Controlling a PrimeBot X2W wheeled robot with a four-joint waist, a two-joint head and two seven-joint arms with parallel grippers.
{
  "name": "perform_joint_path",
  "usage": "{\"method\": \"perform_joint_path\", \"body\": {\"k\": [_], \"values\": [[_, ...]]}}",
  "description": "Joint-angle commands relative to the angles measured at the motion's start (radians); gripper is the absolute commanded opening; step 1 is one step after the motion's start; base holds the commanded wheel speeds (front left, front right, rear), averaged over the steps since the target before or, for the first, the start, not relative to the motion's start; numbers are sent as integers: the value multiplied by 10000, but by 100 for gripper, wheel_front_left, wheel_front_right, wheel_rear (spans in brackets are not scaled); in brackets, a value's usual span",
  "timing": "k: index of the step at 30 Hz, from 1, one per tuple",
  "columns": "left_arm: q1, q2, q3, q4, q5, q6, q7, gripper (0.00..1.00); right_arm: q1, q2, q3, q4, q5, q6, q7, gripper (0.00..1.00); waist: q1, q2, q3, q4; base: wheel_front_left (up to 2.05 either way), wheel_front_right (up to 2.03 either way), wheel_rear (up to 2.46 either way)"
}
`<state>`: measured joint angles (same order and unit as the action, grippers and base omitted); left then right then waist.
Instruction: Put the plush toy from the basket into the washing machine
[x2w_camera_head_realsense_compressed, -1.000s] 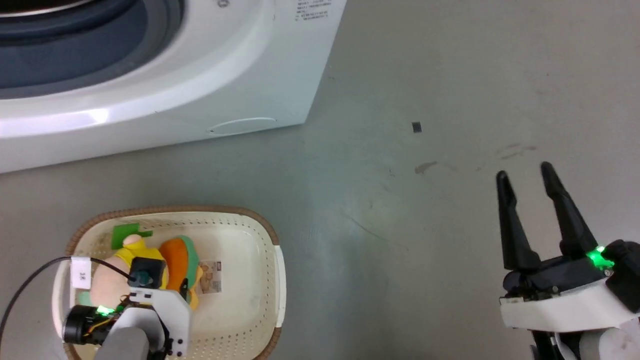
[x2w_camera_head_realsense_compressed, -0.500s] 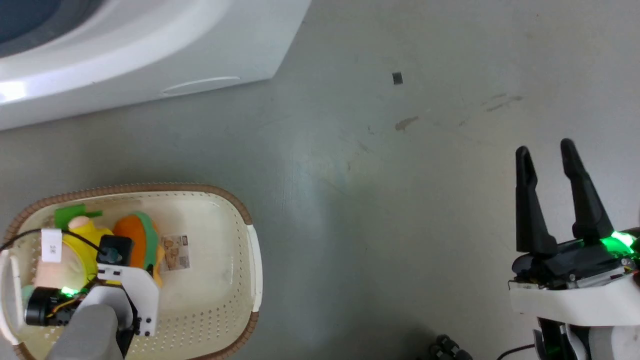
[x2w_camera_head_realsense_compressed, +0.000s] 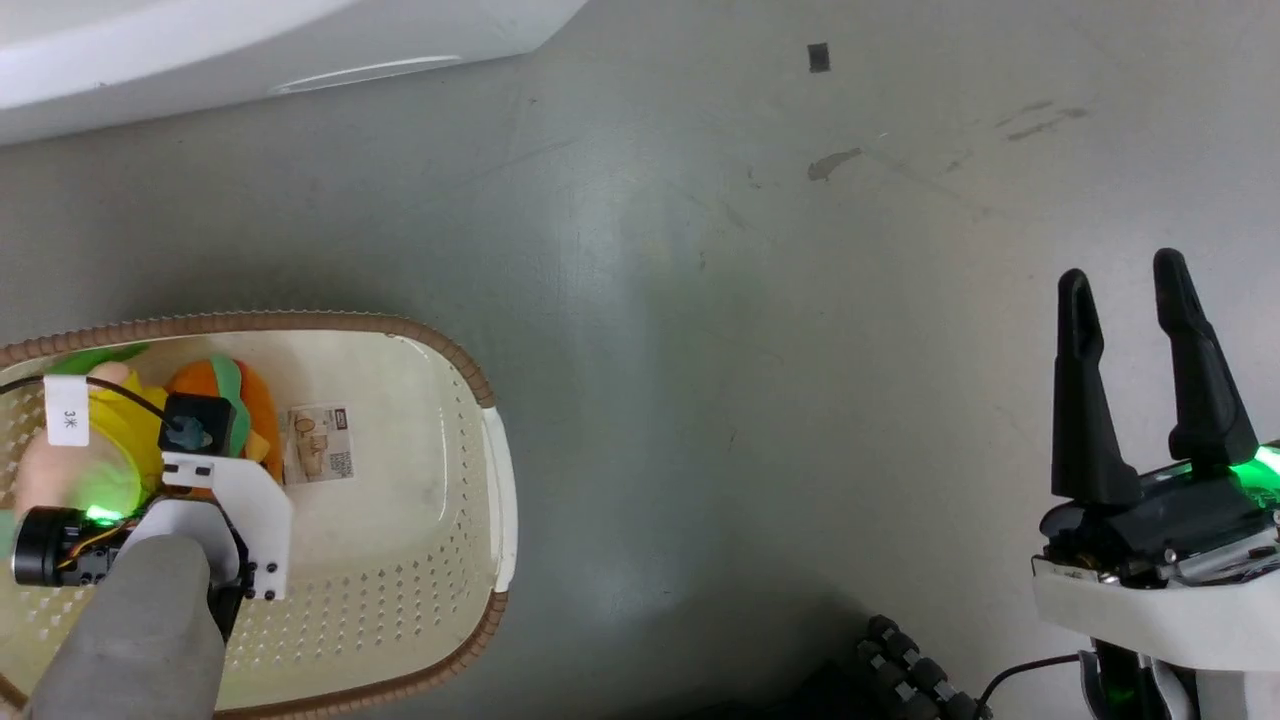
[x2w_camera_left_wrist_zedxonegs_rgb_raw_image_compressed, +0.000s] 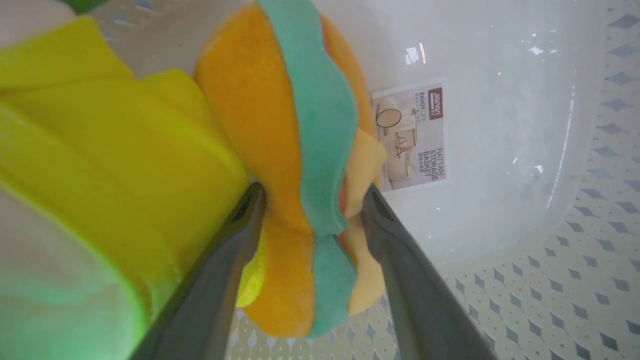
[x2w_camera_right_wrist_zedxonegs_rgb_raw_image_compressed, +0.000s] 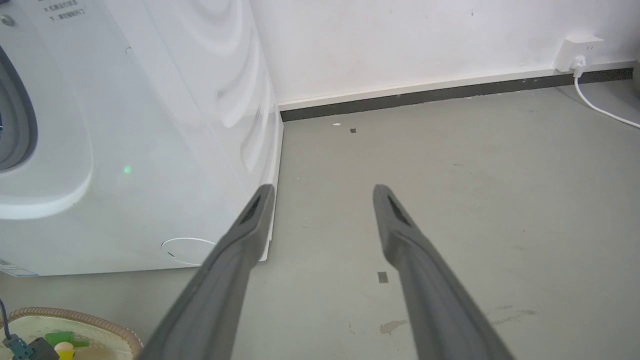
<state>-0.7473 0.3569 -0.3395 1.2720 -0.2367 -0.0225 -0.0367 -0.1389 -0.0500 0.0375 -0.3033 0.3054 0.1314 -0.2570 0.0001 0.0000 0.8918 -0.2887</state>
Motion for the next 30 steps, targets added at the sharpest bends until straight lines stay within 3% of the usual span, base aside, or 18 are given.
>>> {"method": "perform_joint_path", "body": {"k": [1,10,24,30], "values": [[54,-36,6,167,-66,-62,118,0,-193,-2,-17,-54,-92,-7,-47,100,-1,0,-7,30,0,0,0],[426,-519,-23,176,-317,-121,-219,0,-193,-2,-80,212,-184,-7,-47,100,-1,0,-933,323,0,0,0],[2019,-1740,37,96,-885,-463,-1906,0,624,-2,-114,1262,-686,-7,-47,100,-1,0,-4614,1462,0,0,0],[2706,-2051,94,-543,-1032,-534,-2223,0,1033,-2,-354,1645,-1060,-7,-47,100,-1,0,-5947,2014,0,0,0]]}}
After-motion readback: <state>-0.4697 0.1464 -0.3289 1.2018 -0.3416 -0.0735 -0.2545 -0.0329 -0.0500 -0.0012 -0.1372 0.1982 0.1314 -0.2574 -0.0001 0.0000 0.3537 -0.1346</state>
